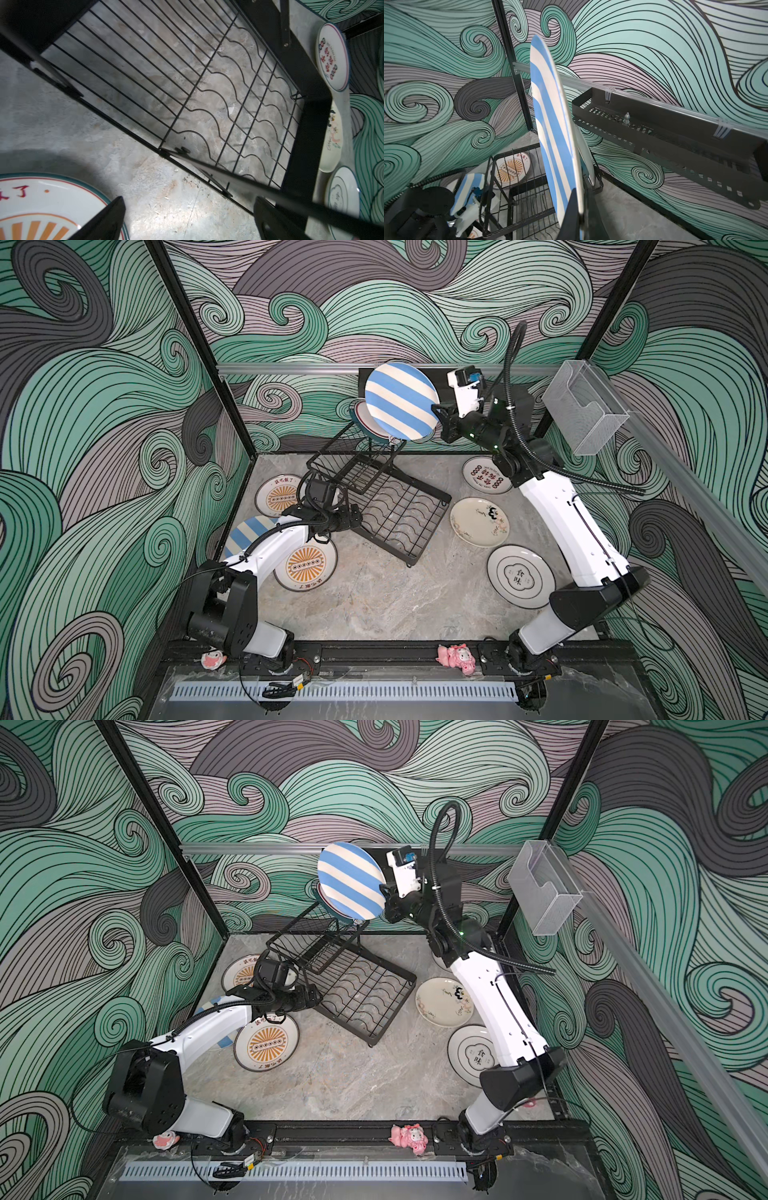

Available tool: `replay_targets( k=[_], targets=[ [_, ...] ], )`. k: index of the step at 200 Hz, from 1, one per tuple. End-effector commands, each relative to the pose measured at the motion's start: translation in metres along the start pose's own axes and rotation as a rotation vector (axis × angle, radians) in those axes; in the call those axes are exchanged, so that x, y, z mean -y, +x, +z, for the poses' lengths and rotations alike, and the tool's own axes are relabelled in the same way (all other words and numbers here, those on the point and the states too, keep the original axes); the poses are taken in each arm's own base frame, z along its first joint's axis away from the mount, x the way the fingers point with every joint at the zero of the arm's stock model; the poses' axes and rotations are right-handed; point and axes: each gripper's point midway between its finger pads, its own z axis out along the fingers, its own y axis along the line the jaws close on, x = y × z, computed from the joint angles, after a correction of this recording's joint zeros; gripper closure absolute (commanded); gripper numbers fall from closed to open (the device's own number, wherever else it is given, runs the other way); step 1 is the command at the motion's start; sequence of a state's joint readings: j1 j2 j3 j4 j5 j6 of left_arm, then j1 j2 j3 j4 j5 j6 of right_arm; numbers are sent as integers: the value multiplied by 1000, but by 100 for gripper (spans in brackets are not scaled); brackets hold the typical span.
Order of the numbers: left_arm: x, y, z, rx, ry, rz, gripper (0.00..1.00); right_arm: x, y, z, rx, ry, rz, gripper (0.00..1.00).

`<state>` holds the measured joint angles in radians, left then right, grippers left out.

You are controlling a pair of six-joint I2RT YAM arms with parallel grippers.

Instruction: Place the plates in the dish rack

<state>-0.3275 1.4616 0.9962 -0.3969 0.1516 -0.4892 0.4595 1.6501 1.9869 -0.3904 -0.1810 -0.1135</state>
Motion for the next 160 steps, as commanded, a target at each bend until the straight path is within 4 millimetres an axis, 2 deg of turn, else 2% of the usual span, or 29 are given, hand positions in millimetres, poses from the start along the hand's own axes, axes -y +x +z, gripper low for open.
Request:
replay_targets(
  k=[1, 51, 72, 91, 96, 139, 160],
  targets=[
    [-20, 5, 9, -44, -89, -1, 1, -4, -20, 10, 59, 76, -159, 100],
    [-15, 4, 1, -29, -62, -17, 2, -3, -15, 29, 50, 90, -158, 100],
    [-7, 4, -2, -9, -12, -33, 2, -5, -15, 29, 56, 85, -144, 100],
    [-9, 16, -4, -30, -32, -29, 2, -6, -18, 23, 69, 79, -132, 100],
    [-8, 16, -14, -9, -40, -18, 1, -7, -17, 21, 70, 76, -129, 100],
    [-14, 56, -56, -8, -152, 100, 2, -16, -18, 4, 80, 38, -81, 100],
    [-6, 69, -73, -14, -132, 137, 1, -16, -14, 1, 62, 39, -74, 100]
  ],
)
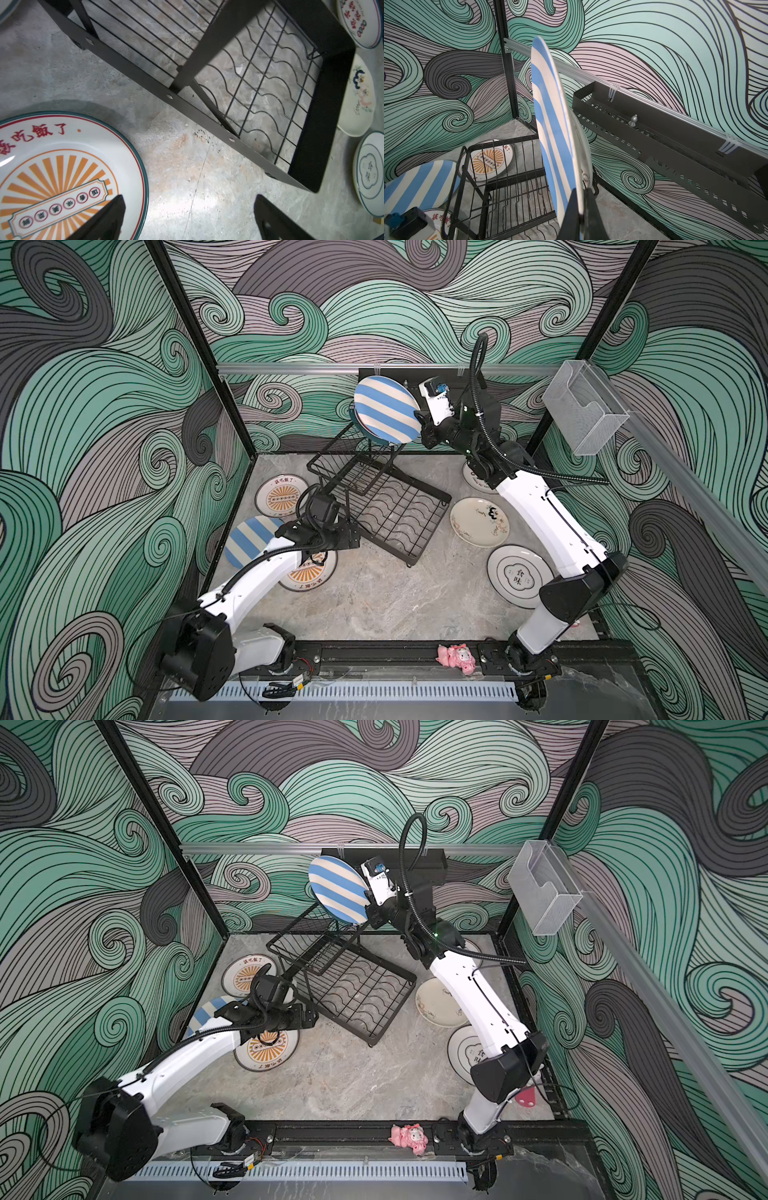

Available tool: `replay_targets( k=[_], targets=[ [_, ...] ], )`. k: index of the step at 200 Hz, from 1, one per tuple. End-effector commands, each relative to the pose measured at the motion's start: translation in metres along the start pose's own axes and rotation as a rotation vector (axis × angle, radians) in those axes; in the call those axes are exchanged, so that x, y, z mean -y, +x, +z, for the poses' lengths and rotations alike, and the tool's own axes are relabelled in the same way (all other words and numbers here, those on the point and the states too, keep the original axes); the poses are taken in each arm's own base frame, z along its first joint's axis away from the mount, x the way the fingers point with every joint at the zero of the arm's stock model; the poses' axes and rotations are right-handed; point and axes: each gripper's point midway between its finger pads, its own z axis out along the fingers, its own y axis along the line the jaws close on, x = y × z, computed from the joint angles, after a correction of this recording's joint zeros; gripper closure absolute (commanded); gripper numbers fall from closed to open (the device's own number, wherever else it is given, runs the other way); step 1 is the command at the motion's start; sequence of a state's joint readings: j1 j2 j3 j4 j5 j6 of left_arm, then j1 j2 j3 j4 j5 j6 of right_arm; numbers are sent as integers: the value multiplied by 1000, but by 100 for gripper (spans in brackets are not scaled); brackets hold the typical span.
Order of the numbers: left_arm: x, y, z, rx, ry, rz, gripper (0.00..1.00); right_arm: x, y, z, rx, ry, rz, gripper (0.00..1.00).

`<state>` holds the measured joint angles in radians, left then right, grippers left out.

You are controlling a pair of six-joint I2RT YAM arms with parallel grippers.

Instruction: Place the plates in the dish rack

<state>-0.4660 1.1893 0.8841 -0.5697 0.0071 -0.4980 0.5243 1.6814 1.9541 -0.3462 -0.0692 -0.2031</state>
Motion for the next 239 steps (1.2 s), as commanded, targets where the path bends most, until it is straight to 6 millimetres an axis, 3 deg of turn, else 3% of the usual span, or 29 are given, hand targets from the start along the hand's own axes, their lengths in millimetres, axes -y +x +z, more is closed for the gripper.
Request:
replay_targets(
  k=[1, 20, 59, 89, 141, 181, 239],
  targets=[
    [-8, 18, -21, -26, -59, 40, 1, 1, -30, -21, 90, 0, 24, 100],
    [29, 18, -22, 14, 81, 140, 2, 2, -27, -26, 78, 10, 26, 100],
    [126, 28, -12, 11, 282, 521, 1, 8, -30, -42, 76, 30, 32, 100],
    [167, 31, -3, -7, 309, 718, 1, 18, -32, -54, 80, 46, 48, 100],
    [198, 50, 33, -92, 423, 796, 2, 36, -28, -69, 73, 86, 91, 100],
    [215, 69, 46, -151, 512, 858, 1, 45, -25, -74, 72, 108, 103, 100],
    [207, 99, 61, -295, 516, 912, 1, 47, -20, -72, 60, 111, 103, 100]
  ],
)
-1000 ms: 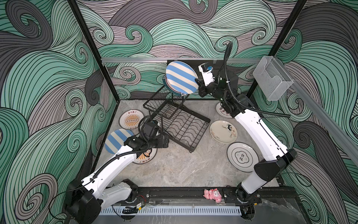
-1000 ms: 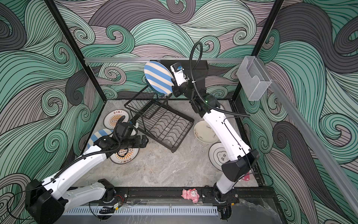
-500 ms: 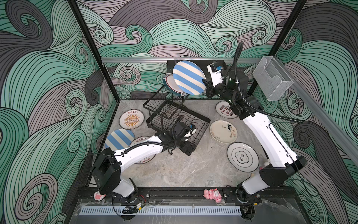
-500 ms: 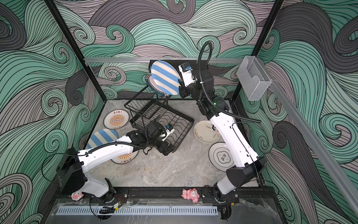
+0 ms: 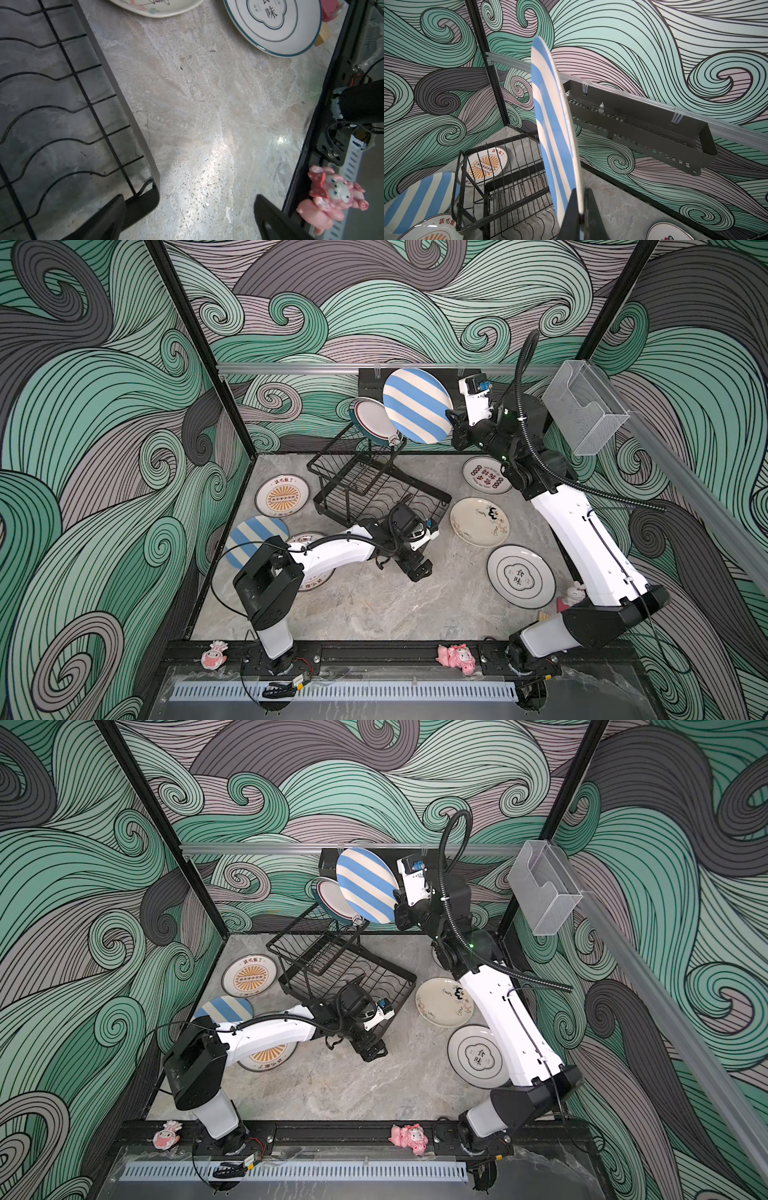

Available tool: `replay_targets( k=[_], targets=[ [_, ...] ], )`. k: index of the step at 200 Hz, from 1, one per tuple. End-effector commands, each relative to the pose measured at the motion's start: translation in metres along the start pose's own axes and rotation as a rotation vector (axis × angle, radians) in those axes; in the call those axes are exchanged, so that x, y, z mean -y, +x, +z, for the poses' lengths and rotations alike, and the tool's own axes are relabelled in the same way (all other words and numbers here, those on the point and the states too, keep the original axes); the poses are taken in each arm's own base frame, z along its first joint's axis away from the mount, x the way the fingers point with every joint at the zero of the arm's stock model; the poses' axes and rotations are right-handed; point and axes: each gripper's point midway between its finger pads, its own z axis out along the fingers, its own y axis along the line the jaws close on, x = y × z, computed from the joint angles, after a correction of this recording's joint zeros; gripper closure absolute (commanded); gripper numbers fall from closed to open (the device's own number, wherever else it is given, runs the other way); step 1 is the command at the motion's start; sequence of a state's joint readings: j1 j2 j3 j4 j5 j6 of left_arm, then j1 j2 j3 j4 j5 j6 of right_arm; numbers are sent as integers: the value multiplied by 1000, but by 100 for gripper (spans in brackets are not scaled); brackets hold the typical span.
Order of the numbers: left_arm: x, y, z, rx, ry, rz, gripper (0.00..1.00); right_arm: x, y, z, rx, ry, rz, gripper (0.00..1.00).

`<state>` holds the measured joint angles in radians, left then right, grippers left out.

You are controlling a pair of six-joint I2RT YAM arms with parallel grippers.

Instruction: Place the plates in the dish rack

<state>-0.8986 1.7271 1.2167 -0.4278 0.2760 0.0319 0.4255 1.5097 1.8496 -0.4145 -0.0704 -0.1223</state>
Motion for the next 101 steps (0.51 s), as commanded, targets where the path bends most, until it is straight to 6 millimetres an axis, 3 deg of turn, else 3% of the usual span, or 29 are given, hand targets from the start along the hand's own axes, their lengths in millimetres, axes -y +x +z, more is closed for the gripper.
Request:
replay_targets(
  k=[1, 101],
  targets=[
    [12, 8, 2, -52, 58, 38, 2, 5, -22, -12, 76, 12, 10, 100],
    [11, 48, 2, -201, 59, -14, 1, 6, -24, -7, 77, 15, 1, 100]
  ],
)
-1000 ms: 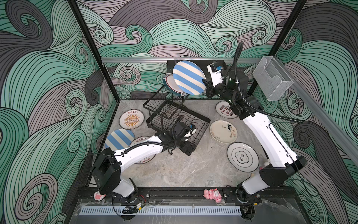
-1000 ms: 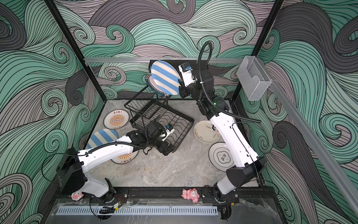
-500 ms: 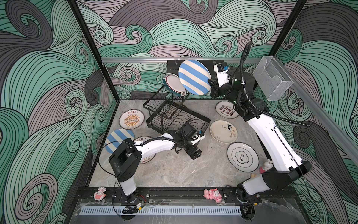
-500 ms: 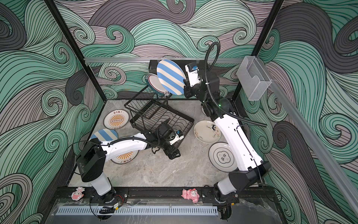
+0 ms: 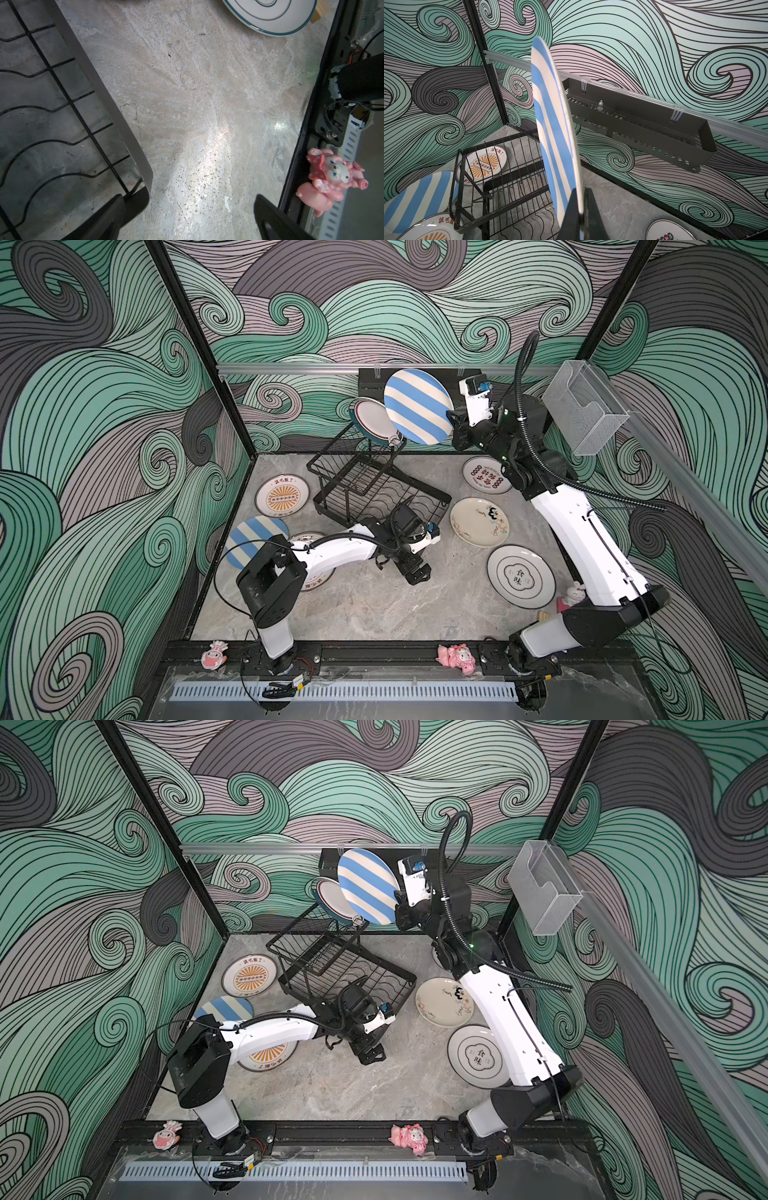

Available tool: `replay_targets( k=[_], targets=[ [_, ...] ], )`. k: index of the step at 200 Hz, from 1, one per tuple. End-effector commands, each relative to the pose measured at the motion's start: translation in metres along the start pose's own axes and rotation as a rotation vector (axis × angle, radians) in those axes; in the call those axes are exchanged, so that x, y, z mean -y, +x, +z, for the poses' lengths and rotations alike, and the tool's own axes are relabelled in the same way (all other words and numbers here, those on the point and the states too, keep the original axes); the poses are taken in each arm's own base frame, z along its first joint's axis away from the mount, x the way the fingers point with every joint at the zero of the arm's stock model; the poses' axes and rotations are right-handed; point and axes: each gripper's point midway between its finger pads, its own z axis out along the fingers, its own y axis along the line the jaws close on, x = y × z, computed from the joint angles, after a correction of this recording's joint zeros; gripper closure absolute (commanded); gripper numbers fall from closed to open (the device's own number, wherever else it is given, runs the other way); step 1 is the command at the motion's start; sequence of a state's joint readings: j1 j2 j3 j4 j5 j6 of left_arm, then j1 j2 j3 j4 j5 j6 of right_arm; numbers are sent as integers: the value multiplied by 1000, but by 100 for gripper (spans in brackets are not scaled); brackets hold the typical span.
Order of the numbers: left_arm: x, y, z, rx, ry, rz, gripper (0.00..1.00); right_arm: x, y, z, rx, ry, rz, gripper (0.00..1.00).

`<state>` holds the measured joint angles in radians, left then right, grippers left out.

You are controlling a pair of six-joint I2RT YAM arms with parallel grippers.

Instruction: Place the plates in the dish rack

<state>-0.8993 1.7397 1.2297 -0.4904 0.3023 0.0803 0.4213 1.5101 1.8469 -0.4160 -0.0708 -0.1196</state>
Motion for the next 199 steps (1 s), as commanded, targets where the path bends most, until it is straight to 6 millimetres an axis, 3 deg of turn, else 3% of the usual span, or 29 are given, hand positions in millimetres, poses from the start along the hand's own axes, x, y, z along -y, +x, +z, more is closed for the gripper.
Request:
replay_targets(
  k=[1, 50, 139, 168, 184, 199],
  targets=[
    [8, 36, 3, -143, 34, -46, 1, 4, -26, -7, 82, 11, -3, 100],
    [10, 63, 0, -182, 30, -109, 1, 0, -29, -1, 85, -8, -1, 100],
    [2, 97, -21, -198, -59, -220, 2, -41, -31, 25, 62, 11, -117, 100],
    [-16, 90, -44, -138, -183, -255, 1, -49, -33, 42, 71, 89, -136, 100],
    [-28, 83, -64, -83, -247, -284, 1, -51, -33, 52, 74, 146, -152, 100],
    [-41, 74, -95, 6, -325, -316, 1, -51, -32, 62, 70, 189, -145, 100]
  ],
)
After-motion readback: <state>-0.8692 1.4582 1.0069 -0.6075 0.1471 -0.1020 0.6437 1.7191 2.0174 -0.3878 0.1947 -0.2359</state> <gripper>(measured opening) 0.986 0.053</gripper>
